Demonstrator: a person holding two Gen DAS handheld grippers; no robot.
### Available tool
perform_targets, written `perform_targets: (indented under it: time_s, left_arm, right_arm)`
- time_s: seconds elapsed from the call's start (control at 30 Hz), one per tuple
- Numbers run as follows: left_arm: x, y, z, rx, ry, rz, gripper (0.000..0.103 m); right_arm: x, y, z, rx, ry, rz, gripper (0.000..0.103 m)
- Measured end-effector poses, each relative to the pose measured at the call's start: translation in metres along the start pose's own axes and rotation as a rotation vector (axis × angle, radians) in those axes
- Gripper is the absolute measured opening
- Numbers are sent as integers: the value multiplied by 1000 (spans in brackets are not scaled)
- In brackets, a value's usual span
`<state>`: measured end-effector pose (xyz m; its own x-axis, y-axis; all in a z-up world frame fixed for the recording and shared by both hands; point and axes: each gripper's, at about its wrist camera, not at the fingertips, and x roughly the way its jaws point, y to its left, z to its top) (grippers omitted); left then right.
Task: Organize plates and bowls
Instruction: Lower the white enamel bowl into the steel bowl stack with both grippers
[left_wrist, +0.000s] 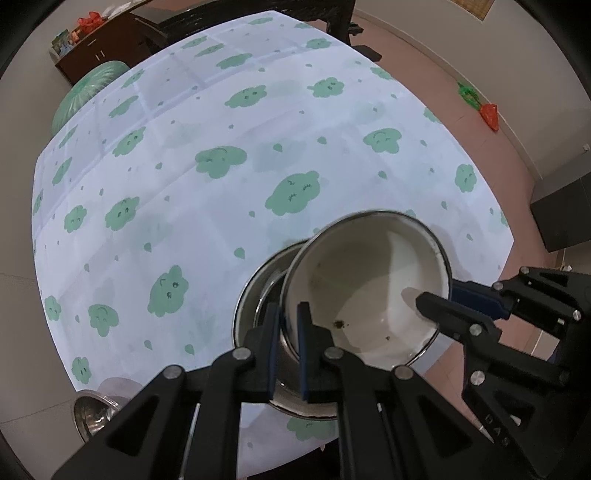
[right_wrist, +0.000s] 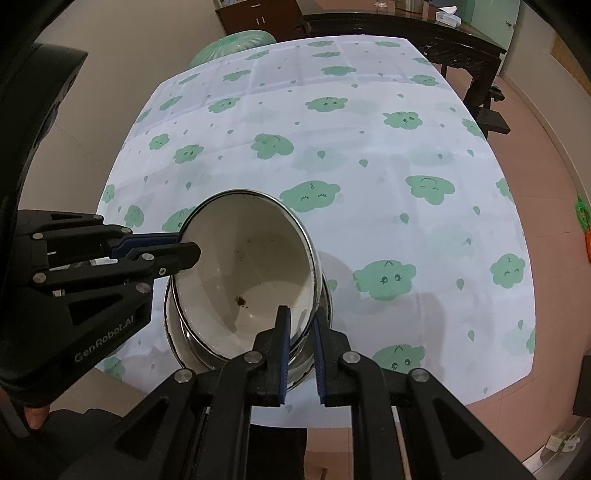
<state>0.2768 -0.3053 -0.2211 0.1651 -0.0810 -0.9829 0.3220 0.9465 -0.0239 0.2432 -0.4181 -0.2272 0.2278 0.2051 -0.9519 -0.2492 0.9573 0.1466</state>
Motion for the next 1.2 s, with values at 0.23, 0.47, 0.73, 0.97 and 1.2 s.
perform_targets:
  time_s: [0.23,0.47,0.73,0.97,1.2]
  left_arm:
    - [1,1,-7,-4,7,2,6]
    - [5,3,-14,-7,19,2,6]
    - [7,5,-19,-12,25,2,6]
    - [11,5,-23,-14,38,-3,6]
    - [13,5,-25,-15,46,-6,6]
  right_arm:
    - [2,4,-4,-6,8,3,13]
    - [6,8,-10,-13,21,9,13]
    - [8,12,-12,-21,31,11,13]
    - [11,13,-15,-25,43,13,13]
    - [13,14,-15,-29,52,14,13]
